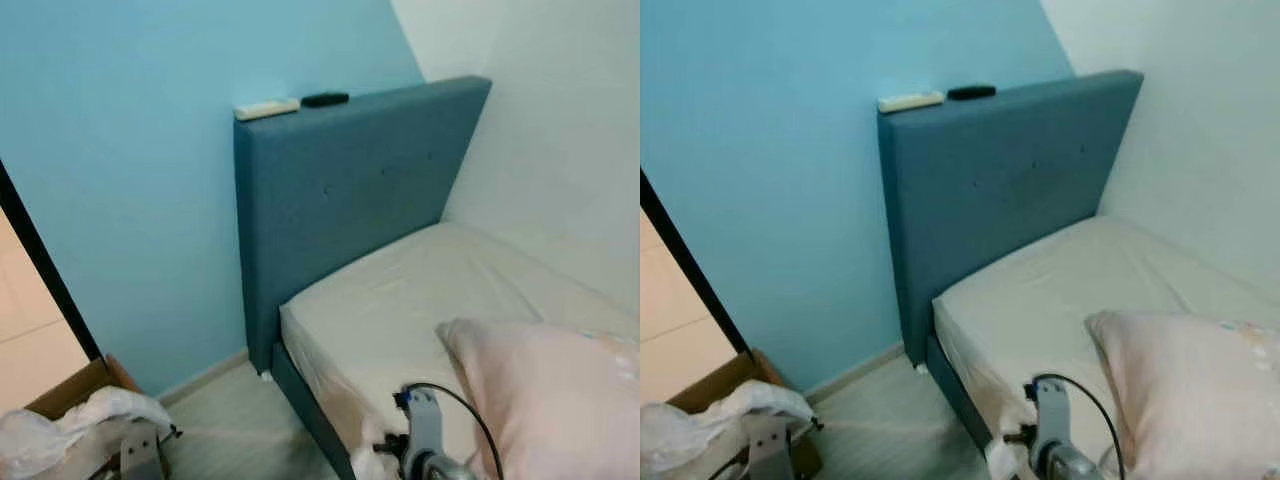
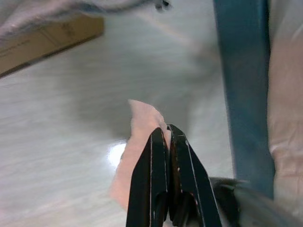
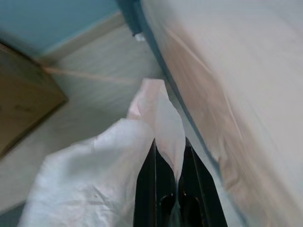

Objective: Clean up the room

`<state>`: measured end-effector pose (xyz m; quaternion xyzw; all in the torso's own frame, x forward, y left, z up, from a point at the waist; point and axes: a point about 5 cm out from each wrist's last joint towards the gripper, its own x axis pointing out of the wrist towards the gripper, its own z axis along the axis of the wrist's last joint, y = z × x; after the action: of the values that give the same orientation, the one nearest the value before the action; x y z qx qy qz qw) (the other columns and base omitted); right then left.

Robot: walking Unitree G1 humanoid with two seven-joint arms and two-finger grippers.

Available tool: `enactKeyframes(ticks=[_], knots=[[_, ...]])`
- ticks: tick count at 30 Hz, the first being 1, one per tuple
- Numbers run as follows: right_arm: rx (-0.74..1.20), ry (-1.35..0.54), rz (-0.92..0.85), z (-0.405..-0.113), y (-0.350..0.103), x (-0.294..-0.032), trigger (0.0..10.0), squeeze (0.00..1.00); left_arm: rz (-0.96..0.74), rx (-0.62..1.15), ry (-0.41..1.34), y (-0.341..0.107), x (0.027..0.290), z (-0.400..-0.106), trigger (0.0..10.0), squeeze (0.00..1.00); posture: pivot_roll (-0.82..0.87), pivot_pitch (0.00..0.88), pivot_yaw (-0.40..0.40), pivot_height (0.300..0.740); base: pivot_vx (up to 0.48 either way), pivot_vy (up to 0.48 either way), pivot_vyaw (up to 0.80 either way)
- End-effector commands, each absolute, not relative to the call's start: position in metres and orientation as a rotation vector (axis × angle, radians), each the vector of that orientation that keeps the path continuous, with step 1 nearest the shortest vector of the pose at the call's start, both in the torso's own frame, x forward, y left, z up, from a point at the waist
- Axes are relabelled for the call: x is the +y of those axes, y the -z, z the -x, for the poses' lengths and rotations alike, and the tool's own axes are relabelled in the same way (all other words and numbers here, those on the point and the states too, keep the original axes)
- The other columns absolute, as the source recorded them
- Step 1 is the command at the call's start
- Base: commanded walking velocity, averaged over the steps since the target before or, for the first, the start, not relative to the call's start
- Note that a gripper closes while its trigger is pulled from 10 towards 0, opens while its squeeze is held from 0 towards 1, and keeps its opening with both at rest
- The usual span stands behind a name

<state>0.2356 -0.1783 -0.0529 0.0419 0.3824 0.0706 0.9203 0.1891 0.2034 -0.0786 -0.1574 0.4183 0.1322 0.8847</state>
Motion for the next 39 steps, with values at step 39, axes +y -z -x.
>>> enactKeyframes(ticks=[39], knots=[[0.659, -0.462, 0.003, -0.262, 0.031, -0.139, 10.0, 0.00, 0.309, 0.936, -0.287, 0.087, 0.206, -0.172, 10.0, 0.00, 0.00, 0.000, -0.083, 0.740, 0.000, 0.000, 0.63]])
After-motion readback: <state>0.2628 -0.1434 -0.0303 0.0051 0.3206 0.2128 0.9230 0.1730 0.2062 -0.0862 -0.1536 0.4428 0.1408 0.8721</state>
